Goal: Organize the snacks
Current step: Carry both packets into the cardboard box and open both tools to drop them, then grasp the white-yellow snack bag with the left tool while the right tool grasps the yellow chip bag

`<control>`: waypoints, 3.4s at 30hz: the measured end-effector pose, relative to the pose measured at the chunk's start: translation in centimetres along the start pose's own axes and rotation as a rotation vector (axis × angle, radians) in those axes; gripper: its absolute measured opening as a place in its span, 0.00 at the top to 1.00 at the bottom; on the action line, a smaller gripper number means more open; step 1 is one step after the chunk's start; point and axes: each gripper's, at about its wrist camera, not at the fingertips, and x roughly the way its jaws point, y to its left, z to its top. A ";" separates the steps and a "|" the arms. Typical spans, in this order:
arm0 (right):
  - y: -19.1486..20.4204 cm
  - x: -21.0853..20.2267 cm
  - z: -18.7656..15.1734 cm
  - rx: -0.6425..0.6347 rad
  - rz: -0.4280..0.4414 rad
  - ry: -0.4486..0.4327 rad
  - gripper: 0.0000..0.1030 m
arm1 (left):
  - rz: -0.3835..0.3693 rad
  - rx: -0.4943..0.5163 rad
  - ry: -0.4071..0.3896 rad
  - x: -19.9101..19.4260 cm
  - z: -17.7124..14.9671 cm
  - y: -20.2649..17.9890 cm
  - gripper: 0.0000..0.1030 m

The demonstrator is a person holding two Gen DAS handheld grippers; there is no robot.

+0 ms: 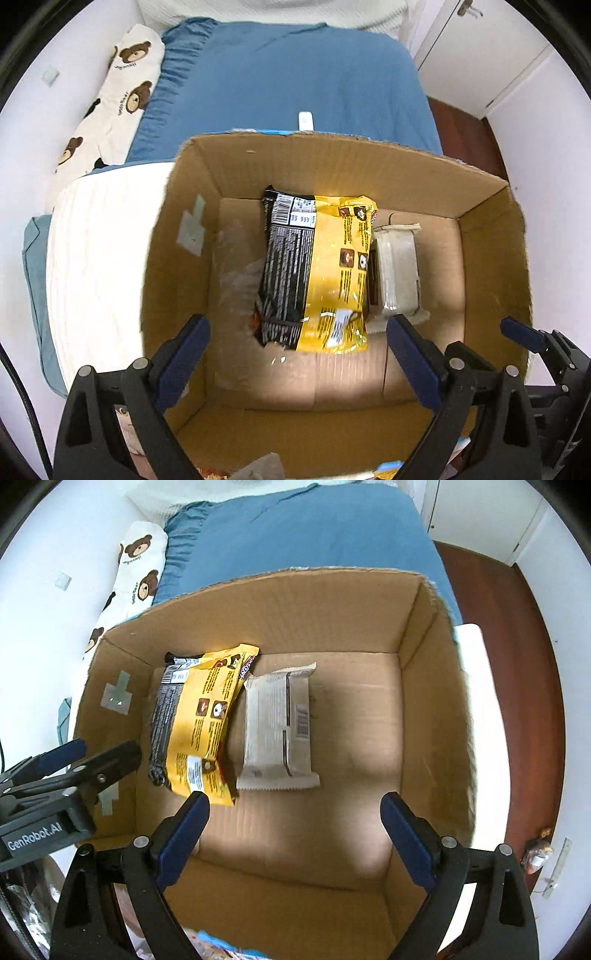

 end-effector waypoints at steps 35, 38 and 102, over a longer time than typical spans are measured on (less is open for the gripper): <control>-1.5 -2.4 -27.4 -0.130 -0.059 -0.068 0.07 | 0.017 -0.097 0.147 2.9 -30.0 5.2 0.09; -1.7 0.6 -28.2 -0.206 -0.147 -0.043 0.07 | -0.022 -0.216 0.267 7.8 -33.1 7.0 0.11; -6.6 8.4 -28.1 0.126 -0.047 0.098 0.36 | -0.077 -0.045 0.172 12.5 -24.6 -2.0 0.48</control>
